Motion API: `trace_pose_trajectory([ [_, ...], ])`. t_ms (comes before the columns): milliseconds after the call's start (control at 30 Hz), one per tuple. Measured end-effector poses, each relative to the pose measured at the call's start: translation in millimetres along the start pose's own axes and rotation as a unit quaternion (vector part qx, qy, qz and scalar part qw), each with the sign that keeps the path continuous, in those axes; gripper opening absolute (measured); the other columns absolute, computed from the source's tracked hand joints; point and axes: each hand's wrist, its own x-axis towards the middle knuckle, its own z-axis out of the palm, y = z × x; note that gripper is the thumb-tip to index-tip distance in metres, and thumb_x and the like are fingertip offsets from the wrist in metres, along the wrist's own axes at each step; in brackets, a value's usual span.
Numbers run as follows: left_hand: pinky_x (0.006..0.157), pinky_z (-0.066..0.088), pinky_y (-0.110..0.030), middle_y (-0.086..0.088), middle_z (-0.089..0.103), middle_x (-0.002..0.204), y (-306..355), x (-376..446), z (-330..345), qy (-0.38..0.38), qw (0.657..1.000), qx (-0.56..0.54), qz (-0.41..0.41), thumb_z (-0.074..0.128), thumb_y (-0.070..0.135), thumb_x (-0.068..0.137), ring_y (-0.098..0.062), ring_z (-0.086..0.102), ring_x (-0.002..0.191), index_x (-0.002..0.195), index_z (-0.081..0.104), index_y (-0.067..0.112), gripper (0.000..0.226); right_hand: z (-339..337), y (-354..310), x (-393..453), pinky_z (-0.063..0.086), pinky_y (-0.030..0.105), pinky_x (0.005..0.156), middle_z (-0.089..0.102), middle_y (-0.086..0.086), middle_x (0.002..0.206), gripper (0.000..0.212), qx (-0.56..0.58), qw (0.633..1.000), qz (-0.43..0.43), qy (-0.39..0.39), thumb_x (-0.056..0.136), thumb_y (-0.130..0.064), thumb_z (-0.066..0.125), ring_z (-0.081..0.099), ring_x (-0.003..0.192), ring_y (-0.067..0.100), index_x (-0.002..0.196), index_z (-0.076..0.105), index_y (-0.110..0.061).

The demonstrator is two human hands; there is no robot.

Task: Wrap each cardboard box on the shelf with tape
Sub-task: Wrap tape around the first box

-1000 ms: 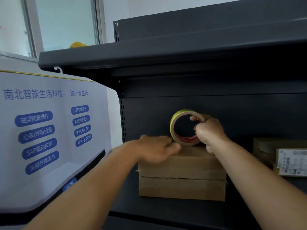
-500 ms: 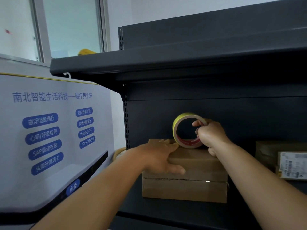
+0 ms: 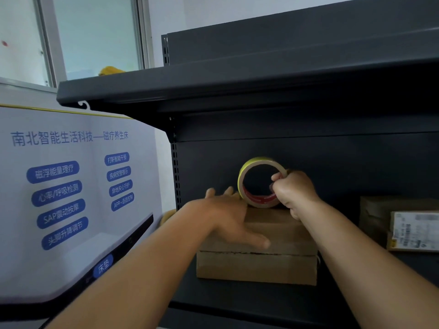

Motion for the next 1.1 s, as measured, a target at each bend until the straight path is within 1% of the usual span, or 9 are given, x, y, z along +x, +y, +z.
trace_pose_trajectory([
  [100,0.116,0.022,-0.044,0.001,0.025,0.155,5,7,5,0.022,0.999,-0.039,0.014,0.052,0.082,0.068,-0.023,0.018,0.144,0.149,0.023,0.021,0.105,0,2,3,0.036,0.025,0.049,0.058,0.003,0.094,0.019,0.002,1.0,0.005,0.003,0.09,-0.015,0.059,0.051,0.069,0.013,0.109,0.061,-0.015],
  [167,0.114,0.025,-0.039,0.001,0.027,0.154,5,8,12,0.06,0.997,-0.051,0.022,0.058,0.078,0.067,-0.02,0.023,0.141,0.149,0.022,0.023,0.105,0,3,3,0.037,0.025,0.05,0.06,0.003,0.096,0.017,-0.001,1.0,0.004,0.0,0.089,-0.013,0.059,0.053,0.072,0.013,0.105,0.061,-0.018],
  [300,0.116,0.022,-0.037,0.002,0.02,0.157,3,7,12,0.054,0.997,-0.057,0.017,0.06,0.072,0.071,-0.019,0.017,0.144,0.151,0.017,0.023,0.103,-5,1,1,0.039,0.026,0.053,0.065,0.006,0.101,0.016,0.0,1.0,-0.003,-0.008,0.094,-0.016,0.047,0.06,0.084,0.019,0.1,0.06,-0.021],
  [400,0.116,0.023,-0.037,0.003,0.019,0.158,1,8,12,0.048,0.996,-0.067,0.02,0.06,0.074,0.07,-0.017,0.018,0.144,0.152,0.015,0.025,0.105,-13,0,-1,0.046,0.028,0.062,0.063,0.006,0.103,0.018,-0.022,0.999,-0.043,-0.025,0.094,-0.013,0.045,0.062,0.092,0.023,0.094,0.058,-0.026],
  [633,0.119,0.012,-0.038,0.005,0.001,0.161,0,8,12,0.031,0.997,-0.07,0.009,0.06,0.072,0.072,-0.016,0.002,0.147,0.152,0.002,0.027,0.109,-30,4,3,0.045,0.03,0.067,0.058,0.0,0.096,0.022,-0.02,0.996,-0.091,-0.006,0.095,-0.012,0.045,0.06,0.089,0.02,0.094,0.057,-0.03],
  [800,0.119,0.012,-0.037,0.006,0.001,0.161,-1,9,13,0.033,0.996,-0.078,0.008,0.061,0.072,0.071,-0.014,0.002,0.147,0.153,0.002,0.029,0.109,-58,7,8,0.049,0.033,0.079,0.059,-0.001,0.102,0.03,-0.011,0.992,-0.122,0.003,0.094,-0.011,0.049,0.058,0.094,0.021,0.117,0.06,-0.028],
  [933,0.119,0.011,-0.037,0.008,0.0,0.161,-1,9,14,0.03,0.996,-0.081,0.013,0.061,0.072,0.071,-0.012,0.0,0.147,0.152,0.001,0.032,0.108,-74,4,11,0.046,0.027,0.072,0.06,-0.003,0.096,0.032,-0.039,0.988,-0.148,0.009,0.092,-0.007,0.05,0.057,0.089,0.016,0.101,0.065,-0.033],
  [1033,0.119,0.009,-0.037,0.007,-0.002,0.161,0,8,12,0.021,0.997,-0.078,0.017,0.06,0.071,0.072,-0.013,-0.001,0.147,0.151,-0.001,0.036,0.105,-79,4,10,0.046,0.023,0.068,0.061,-0.004,0.097,0.034,-0.058,0.986,-0.157,-0.004,0.092,-0.006,0.05,0.057,0.083,0.012,0.106,0.066,-0.032],
  [1100,0.117,0.007,-0.036,0.005,-0.002,0.161,1,8,10,0.013,0.997,-0.073,0.018,0.059,0.071,0.073,-0.015,-0.002,0.147,0.151,-0.002,0.038,0.104,-79,3,10,0.047,0.025,0.07,0.06,-0.004,0.096,0.035,-0.069,0.984,-0.161,-0.008,0.091,-0.006,0.051,0.056,0.079,0.01,0.11,0.065,-0.031],
])
